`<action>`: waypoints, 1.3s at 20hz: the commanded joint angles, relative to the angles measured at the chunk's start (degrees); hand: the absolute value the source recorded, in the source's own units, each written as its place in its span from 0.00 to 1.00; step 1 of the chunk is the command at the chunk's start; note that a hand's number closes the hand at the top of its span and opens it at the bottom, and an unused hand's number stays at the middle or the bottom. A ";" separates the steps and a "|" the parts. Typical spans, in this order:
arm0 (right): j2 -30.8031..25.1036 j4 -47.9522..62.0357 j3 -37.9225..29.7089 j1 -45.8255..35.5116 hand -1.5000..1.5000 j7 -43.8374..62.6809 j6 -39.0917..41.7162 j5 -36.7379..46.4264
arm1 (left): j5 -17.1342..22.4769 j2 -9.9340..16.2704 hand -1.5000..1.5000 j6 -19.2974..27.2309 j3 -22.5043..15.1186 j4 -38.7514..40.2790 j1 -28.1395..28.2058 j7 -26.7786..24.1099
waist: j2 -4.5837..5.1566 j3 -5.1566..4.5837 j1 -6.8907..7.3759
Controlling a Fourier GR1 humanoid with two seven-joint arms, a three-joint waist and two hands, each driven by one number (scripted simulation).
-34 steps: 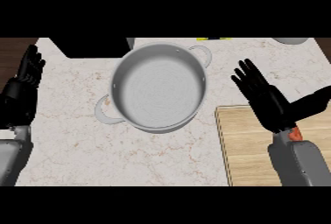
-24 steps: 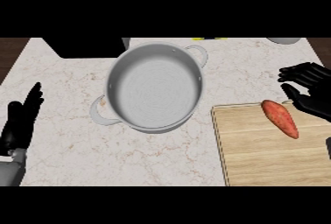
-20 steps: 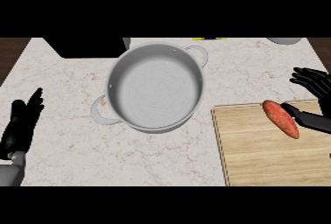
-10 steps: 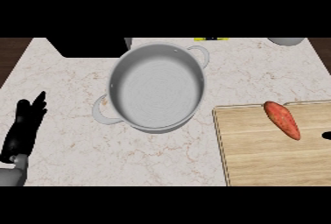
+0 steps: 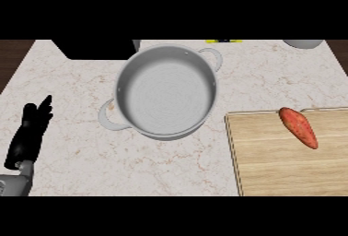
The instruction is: Pick the sweet potato from the tray and place it in the pot
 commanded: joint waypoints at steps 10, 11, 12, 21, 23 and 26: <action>3.55 8.25 5.03 -10.09 0.00 7.56 10.98 7.10 | -2.22 -1.19 0.50 -2.81 3.10 0.67 0.16 -0.65 | 0.07 0.07 0.19; 5.09 0.69 3.87 -4.34 0.00 9.80 9.47 6.21 | -2.62 -2.50 0.50 -2.29 3.14 0.70 -2.56 1.64 | -0.10 0.06 -0.58; 4.98 6.75 4.50 -4.69 0.00 4.28 10.18 9.99 | -1.49 -1.70 0.50 -3.83 4.17 3.08 -2.38 0.36 | 0.02 0.08 -0.35; 13.12 8.21 5.15 -5.49 0.00 1.62 7.87 20.67 | -5.71 -4.61 0.50 -4.35 4.72 -1.65 -1.43 3.75 | -0.06 0.08 -0.34; 16.08 8.14 5.48 -6.32 0.00 3.74 6.89 21.27 | -5.42 -4.76 0.50 -4.80 5.81 -3.64 0.13 3.64 | -0.07 0.08 -0.25; 17.57 3.81 4.25 -7.14 0.00 7.62 8.04 20.44 | -5.37 -4.63 0.50 -6.49 6.78 -5.11 1.72 3.43 | -0.14 0.06 -0.37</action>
